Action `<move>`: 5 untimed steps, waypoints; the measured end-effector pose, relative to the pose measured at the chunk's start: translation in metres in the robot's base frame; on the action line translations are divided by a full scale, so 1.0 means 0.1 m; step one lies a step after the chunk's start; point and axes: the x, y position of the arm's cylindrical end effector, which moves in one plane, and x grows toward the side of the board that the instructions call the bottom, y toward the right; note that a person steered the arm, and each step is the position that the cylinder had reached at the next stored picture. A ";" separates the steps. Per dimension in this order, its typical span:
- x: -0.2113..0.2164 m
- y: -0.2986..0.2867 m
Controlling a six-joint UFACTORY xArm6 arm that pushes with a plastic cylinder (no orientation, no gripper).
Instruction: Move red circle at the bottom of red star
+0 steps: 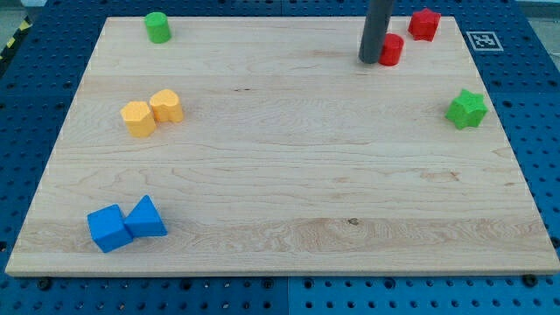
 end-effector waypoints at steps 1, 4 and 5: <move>-0.14 0.12; 0.16 0.40; -0.03 0.57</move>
